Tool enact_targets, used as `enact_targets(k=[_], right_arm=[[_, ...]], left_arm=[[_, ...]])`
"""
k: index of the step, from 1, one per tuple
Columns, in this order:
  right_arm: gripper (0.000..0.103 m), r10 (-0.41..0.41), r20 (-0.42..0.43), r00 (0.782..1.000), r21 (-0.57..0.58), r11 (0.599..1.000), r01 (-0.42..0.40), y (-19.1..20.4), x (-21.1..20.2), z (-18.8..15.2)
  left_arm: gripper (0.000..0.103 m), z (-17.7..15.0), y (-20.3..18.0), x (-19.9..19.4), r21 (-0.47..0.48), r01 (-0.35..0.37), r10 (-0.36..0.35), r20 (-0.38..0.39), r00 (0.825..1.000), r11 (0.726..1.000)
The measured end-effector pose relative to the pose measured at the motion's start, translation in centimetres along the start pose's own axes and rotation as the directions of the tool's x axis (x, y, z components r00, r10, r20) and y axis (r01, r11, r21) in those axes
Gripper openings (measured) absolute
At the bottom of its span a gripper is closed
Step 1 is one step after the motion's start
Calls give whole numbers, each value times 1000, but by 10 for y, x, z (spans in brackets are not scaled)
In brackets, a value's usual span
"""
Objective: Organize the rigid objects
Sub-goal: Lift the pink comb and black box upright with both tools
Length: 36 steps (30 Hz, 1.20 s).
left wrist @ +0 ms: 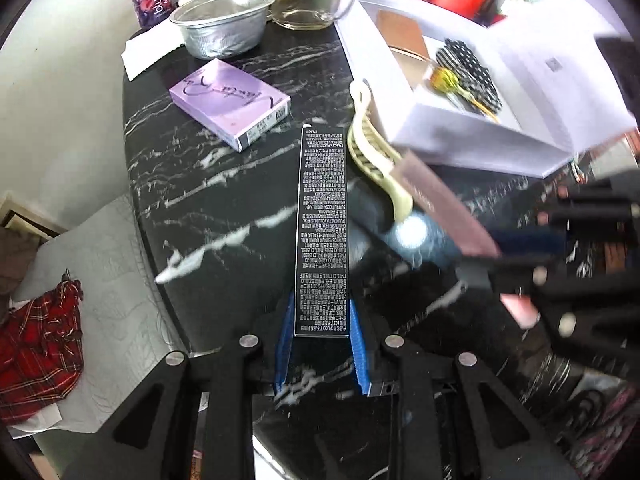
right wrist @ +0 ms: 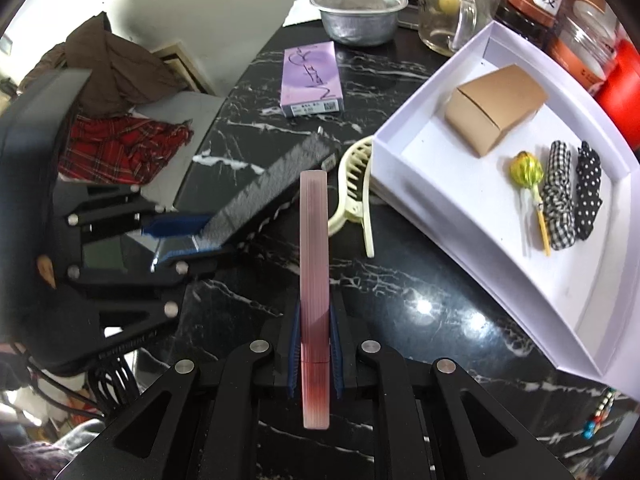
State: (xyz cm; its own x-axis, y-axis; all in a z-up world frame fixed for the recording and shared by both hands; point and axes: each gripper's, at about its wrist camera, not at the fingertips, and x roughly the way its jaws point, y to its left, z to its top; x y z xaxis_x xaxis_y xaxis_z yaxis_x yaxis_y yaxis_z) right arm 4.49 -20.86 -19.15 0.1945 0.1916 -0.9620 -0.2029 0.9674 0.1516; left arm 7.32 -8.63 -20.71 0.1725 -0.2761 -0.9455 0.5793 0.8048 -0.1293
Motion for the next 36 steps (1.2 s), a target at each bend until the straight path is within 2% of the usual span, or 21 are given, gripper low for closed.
enact_targets(k=[6, 12, 15, 36], right_arm=[[13, -9, -13, 1000, 15, 1000, 9, -8, 9, 0], [13, -16, -18, 1000, 28, 999, 16, -16, 17, 4], [13, -18, -16, 1000, 28, 999, 18, -17, 18, 6], [13, -14, 85, 996, 8, 1000, 14, -7, -25, 8]], left_arm=[[26, 18, -6, 7, 32, -43, 42, 18, 999, 999], [26, 17, -14, 9, 62, -101, 97, 64, 993, 993], [25, 13, -14, 5, 37, -90, 88, 67, 994, 995], [25, 5, -25, -74, -3, -119, 118, 178, 977, 993]])
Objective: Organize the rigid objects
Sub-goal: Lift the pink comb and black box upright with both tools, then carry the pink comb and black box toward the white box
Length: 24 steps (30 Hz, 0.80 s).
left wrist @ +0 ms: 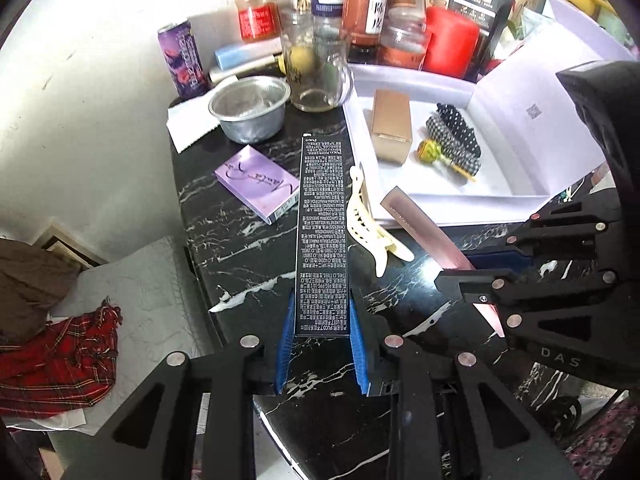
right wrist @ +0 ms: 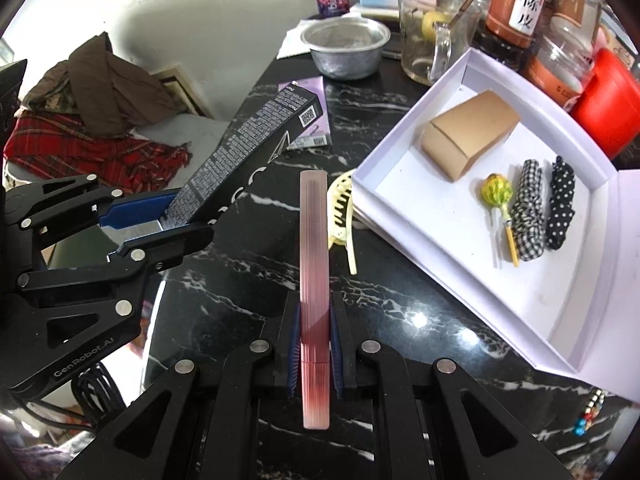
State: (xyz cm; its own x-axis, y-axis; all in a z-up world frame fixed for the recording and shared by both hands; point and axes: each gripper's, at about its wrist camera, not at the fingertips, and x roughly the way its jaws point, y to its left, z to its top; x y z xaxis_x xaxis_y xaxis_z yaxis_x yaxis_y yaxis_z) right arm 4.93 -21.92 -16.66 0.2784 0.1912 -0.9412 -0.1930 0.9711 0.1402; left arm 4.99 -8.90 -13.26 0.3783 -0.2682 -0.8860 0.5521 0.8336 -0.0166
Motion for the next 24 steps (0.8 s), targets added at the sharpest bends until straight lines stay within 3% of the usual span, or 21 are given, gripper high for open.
enact_targets(k=[24], right_arm=[[13, -29, 100, 995, 54, 998, 24, -8, -54, -7]], left_arm=[[25, 12, -30, -47, -10, -14, 14, 57, 998, 1000]])
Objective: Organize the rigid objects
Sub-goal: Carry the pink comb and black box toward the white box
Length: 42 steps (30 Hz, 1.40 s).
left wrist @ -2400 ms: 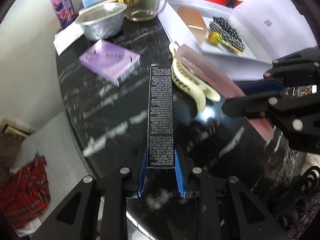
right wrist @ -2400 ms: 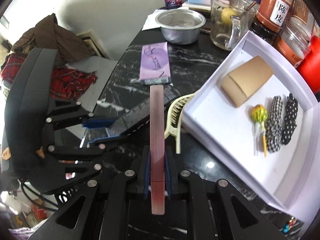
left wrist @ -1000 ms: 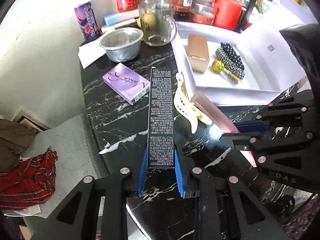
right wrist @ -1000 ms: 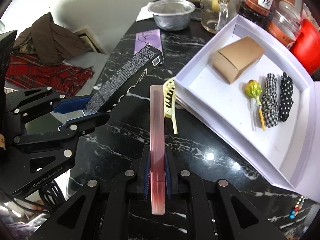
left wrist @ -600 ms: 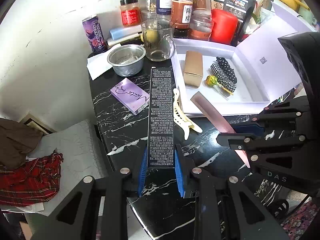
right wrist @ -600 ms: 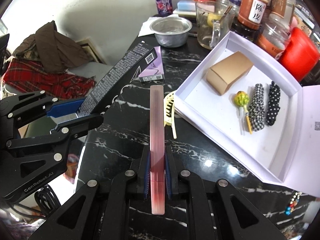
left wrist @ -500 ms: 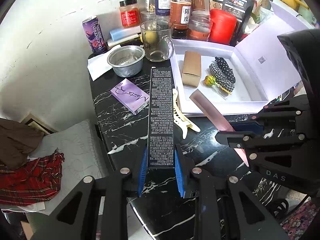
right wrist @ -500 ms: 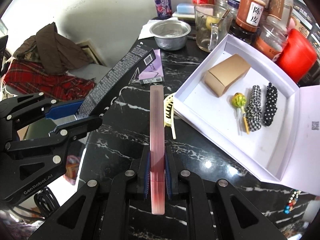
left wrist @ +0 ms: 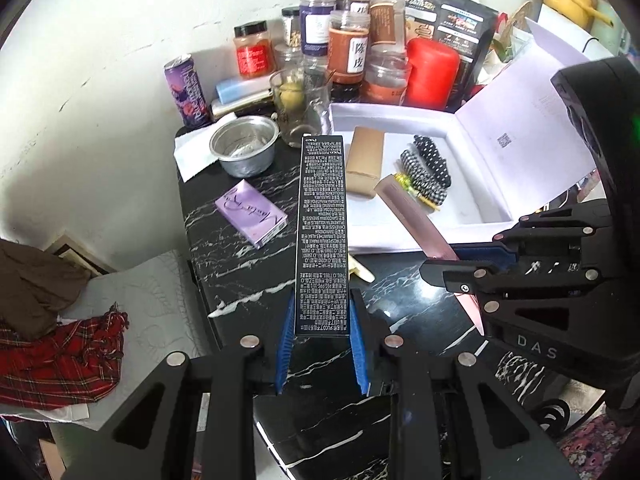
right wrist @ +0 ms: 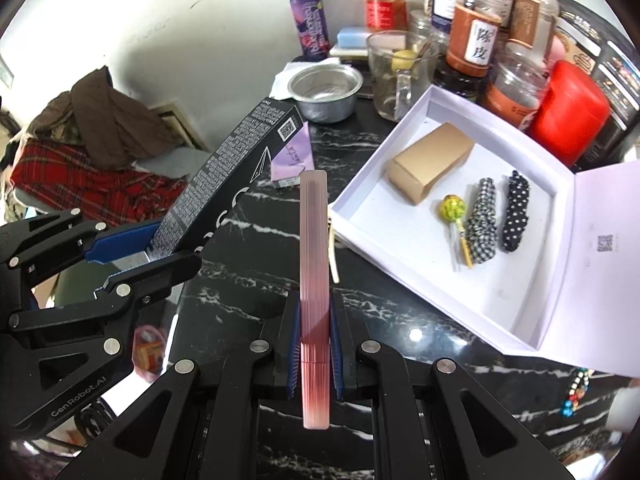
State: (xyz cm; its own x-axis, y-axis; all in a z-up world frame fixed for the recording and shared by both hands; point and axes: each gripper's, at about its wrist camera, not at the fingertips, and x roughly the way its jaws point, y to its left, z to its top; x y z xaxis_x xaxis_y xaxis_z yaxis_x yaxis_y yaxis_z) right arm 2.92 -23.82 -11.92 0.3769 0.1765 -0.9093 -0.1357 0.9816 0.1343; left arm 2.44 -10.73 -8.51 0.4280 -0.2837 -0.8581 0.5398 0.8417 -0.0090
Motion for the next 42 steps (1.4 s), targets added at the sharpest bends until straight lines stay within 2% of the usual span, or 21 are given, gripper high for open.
enact_targets(k=[12, 23, 42], right_arm=[[13, -47, 42, 998, 76, 996, 44, -25, -28, -8], [13, -96, 63, 993, 135, 987, 87, -55, -42, -10], [13, -148, 93, 985, 181, 975, 130, -95, -50, 15]], left_arm=[[25, 24, -30, -9, 61, 24, -26, 46, 999, 998], [25, 48, -58, -2, 111, 49, -57, 65, 996, 993], [25, 93, -73, 13, 170, 45, -63, 104, 993, 984]])
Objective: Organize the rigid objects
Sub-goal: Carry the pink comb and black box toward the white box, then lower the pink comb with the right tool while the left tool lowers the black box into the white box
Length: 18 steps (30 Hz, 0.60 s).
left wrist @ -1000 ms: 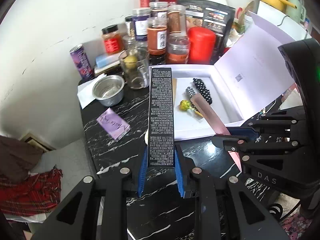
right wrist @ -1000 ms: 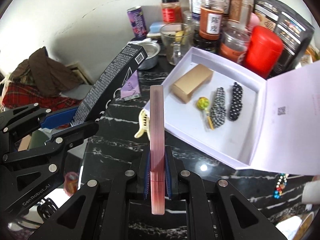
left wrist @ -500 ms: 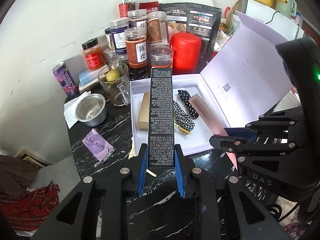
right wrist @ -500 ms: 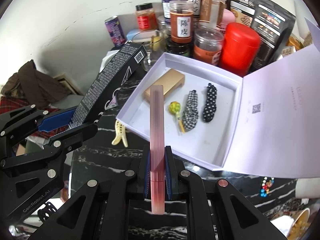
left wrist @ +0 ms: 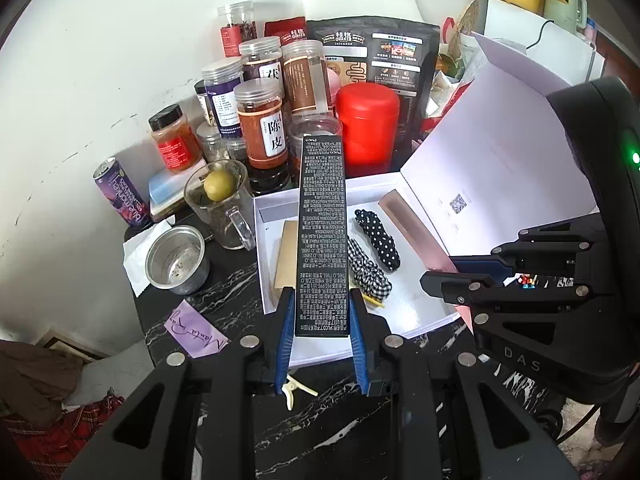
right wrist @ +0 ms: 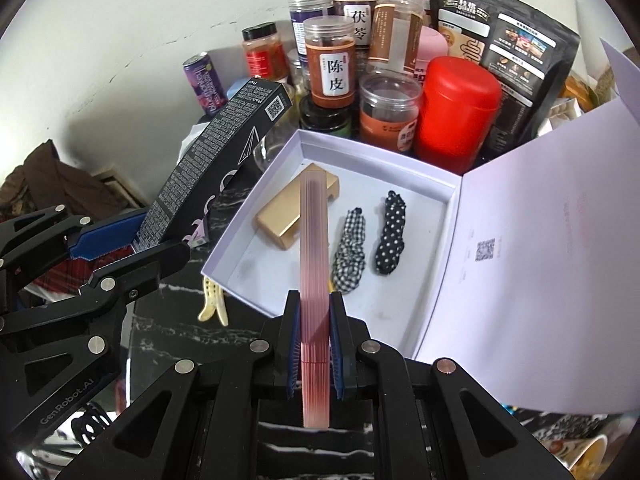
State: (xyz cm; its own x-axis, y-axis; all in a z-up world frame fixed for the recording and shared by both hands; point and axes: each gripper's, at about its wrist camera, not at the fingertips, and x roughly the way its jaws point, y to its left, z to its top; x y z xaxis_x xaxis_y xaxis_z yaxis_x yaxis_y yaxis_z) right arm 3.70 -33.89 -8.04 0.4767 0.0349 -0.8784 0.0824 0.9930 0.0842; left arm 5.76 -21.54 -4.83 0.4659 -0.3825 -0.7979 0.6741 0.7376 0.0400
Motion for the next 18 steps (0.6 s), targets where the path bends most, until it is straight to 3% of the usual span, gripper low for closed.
enact_targets(k=[18], right_arm=[[13, -38, 29, 999, 42, 998, 37, -25, 4, 29]], left_arm=[[25, 37, -6, 19, 67, 13, -15, 27, 1000, 998]])
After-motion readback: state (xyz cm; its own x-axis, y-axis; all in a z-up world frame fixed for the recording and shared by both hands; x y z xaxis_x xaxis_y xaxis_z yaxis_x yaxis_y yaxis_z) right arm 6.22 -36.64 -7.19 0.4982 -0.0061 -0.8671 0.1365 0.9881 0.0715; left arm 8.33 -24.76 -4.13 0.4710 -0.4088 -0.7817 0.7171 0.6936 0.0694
